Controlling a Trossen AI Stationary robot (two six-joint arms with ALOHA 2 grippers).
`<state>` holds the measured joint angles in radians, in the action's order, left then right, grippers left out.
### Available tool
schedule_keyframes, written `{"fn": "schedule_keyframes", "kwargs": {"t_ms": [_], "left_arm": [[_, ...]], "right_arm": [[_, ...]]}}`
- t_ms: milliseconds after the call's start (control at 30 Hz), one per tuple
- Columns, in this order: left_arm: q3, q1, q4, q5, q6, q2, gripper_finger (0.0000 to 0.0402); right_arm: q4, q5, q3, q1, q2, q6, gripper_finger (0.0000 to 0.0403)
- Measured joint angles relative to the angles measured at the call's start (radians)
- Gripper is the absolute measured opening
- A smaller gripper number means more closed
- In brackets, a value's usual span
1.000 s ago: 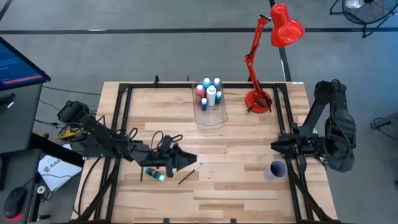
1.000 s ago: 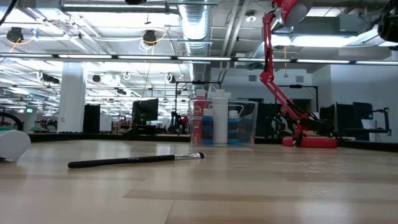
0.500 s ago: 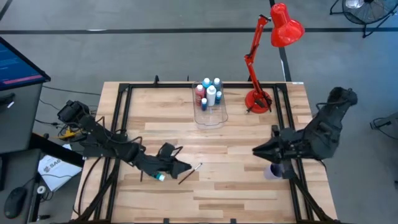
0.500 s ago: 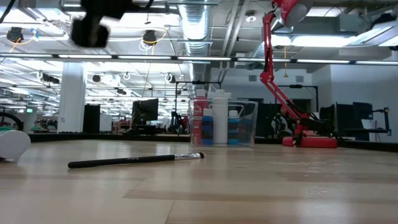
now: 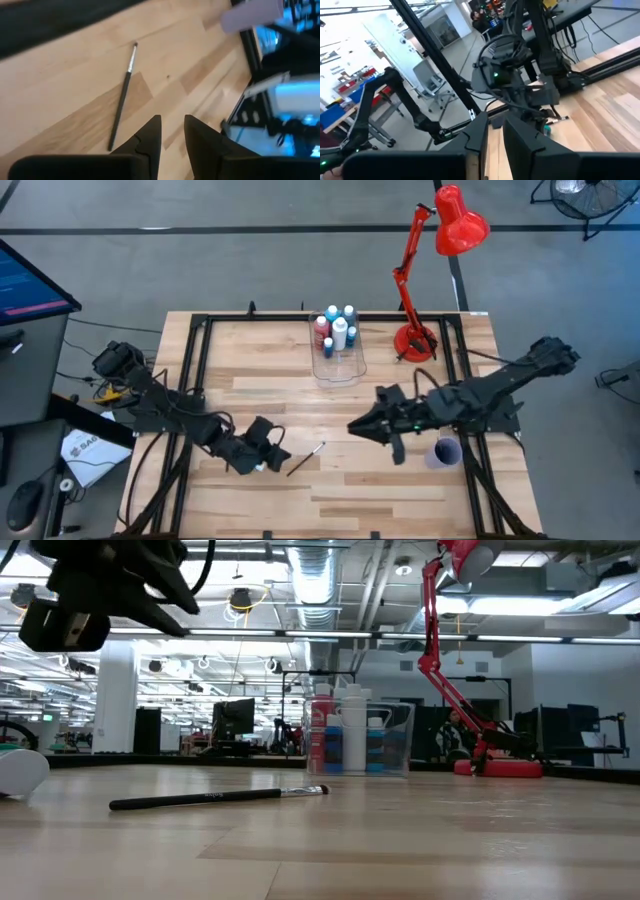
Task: Pick & Place Paint Supplies
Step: Put the silver paintbrush into the purple cup
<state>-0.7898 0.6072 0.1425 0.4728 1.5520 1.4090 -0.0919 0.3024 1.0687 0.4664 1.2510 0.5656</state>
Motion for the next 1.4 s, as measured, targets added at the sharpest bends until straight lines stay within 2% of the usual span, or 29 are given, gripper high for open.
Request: {"fn": "schedule_keyframes", "kwargs": {"t_ms": [200,300,533,700,833,967,1067,1233,1400], "left_arm": [[0.000,0.042,-0.007,0.000,-0.130,0.000,0.0076],[0.000,0.069,-0.011,0.000,-0.129,0.006,0.0076],[0.000,0.089,-0.016,0.002,-0.081,0.008,0.0076],[0.000,0.089,-0.049,-0.016,-0.104,0.032,0.0076],[0.000,0.089,-0.114,-0.082,-0.165,0.105,0.0076],[-0.022,0.092,-0.142,-0.089,-0.175,0.197,0.0076],[-0.070,0.099,-0.176,-0.106,-0.274,0.249,0.0076],[-0.134,0.123,-0.174,-0.110,-0.423,0.262,0.0076],[-0.136,0.120,-0.172,-0.114,-0.416,0.262,0.0076]], "right_arm": [[-0.040,-0.176,0.000,-0.038,0.041,0.026,0.0052],[-0.012,-0.246,0.000,-0.033,0.047,0.027,0.0052],[0.031,-0.253,0.000,-0.013,0.046,0.071,0.0052],[0.075,-0.253,0.000,-0.003,0.047,0.090,0.0052],[0.129,-0.251,0.000,0.010,0.047,0.063,0.0052],[0.212,-0.251,0.000,0.019,0.048,0.022,0.0052],[0.240,-0.252,0.001,0.012,0.091,0.004,0.0052],[0.238,-0.275,0.001,-0.021,0.184,-0.010,0.0052],[0.242,-0.304,0.000,-0.057,0.290,-0.037,0.0052]]}}
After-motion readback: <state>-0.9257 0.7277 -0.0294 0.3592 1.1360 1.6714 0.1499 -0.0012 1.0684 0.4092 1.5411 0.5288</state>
